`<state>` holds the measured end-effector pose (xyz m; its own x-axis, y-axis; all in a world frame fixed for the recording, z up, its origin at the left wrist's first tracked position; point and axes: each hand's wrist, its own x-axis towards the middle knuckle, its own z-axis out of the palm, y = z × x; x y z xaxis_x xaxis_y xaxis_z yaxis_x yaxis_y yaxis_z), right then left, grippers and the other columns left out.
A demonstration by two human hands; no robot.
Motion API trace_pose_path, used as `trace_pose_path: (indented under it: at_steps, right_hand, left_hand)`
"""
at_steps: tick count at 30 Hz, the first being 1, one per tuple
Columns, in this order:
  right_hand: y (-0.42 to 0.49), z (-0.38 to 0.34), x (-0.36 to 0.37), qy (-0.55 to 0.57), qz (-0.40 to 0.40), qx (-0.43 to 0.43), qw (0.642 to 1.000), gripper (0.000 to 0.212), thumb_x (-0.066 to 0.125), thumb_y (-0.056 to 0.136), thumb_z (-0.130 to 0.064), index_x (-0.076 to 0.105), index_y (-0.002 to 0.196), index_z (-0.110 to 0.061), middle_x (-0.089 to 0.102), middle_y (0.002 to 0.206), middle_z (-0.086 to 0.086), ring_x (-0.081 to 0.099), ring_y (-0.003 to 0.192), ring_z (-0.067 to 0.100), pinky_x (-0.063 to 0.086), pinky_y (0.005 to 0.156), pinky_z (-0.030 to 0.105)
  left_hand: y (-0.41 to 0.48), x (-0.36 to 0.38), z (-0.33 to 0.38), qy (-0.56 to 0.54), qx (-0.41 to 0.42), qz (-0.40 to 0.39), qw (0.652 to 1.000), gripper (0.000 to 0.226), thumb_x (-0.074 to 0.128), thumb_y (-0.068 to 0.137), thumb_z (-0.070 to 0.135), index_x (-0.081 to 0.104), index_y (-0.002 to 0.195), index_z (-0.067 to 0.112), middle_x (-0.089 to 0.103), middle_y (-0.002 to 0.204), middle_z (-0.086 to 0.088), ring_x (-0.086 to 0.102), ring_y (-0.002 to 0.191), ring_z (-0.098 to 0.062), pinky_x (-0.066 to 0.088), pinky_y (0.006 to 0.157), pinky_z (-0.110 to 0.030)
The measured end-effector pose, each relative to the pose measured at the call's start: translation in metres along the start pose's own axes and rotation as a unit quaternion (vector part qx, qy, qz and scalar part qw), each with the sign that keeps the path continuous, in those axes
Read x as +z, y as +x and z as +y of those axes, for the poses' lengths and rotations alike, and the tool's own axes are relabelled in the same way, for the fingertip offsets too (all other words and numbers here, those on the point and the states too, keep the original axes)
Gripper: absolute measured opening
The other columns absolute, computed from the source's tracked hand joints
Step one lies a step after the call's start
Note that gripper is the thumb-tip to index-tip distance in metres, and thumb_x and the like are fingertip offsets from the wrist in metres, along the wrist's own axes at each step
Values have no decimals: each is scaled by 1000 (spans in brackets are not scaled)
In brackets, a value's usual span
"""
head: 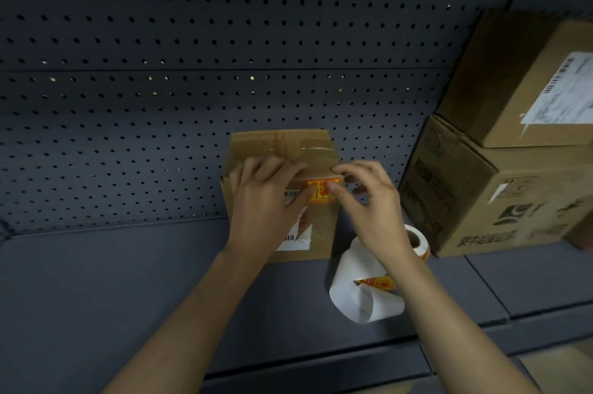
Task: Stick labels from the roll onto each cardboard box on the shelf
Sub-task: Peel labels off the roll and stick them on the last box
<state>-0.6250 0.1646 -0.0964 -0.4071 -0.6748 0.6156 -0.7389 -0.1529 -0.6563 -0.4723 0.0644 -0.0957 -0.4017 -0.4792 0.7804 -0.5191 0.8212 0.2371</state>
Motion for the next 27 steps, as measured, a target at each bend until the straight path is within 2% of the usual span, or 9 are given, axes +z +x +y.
trace_pose_path:
  at_steps: [3, 7, 14, 16, 20, 27]
  right_hand:
    - [4, 3, 4, -2, 13, -7, 1000, 19, 72, 88, -20, 70, 106, -14, 55, 108, 0, 49, 101, -13, 37, 86, 4]
    - [5, 7, 7, -3, 31, -19, 999, 14, 73, 87, -16, 70, 99, -10, 54, 107, 1, 49, 100, -14, 38, 84, 5]
    - [-3, 14, 5, 3, -17, -11, 1000, 30, 75, 85, -21, 66, 112, -14, 52, 114, -1, 46, 108, -13, 34, 92, 4]
    - [-4, 15, 5, -11, -14, -18, 1000, 30, 76, 85, -17, 66, 113, -13, 51, 115, -1, 46, 106, -13, 33, 91, 2]
    - [-4, 17, 8, -22, 0, -33, 999, 31, 76, 85, -13, 66, 113, -9, 52, 115, 3, 47, 105, -3, 34, 91, 2]
    - [-8, 17, 11, -20, -7, -25, 999, 34, 73, 87, -17, 61, 118, -10, 50, 114, 1, 48, 100, -2, 37, 88, 4]
  left_hand:
    - [-2, 6, -2, 2, 5, 19, 1000, 34, 68, 84, 47, 72, 107, 24, 68, 103, 5, 49, 100, -20, 31, 92, -36]
    - [-4, 9, -2, 1, 18, 40, 999, 32, 70, 85, 45, 73, 107, 22, 68, 104, 3, 52, 101, -22, 33, 92, -37]
    - [-9, 10, -10, 34, 61, 13, 997, 49, 67, 82, 54, 69, 118, 20, 67, 115, 0, 54, 111, -26, 33, 95, -40]
    - [-9, 11, -11, 34, 63, 12, 997, 50, 70, 81, 51, 68, 119, 20, 66, 116, -1, 52, 112, -26, 34, 94, -42]
    - [-9, 13, -10, 37, 61, 18, 997, 50, 72, 78, 48, 68, 119, 19, 66, 115, -2, 49, 113, -24, 33, 94, -41]
    - [-9, 10, -7, 43, 52, 4, 998, 50, 78, 77, 45, 68, 119, 20, 66, 116, -1, 52, 113, -26, 35, 96, -42]
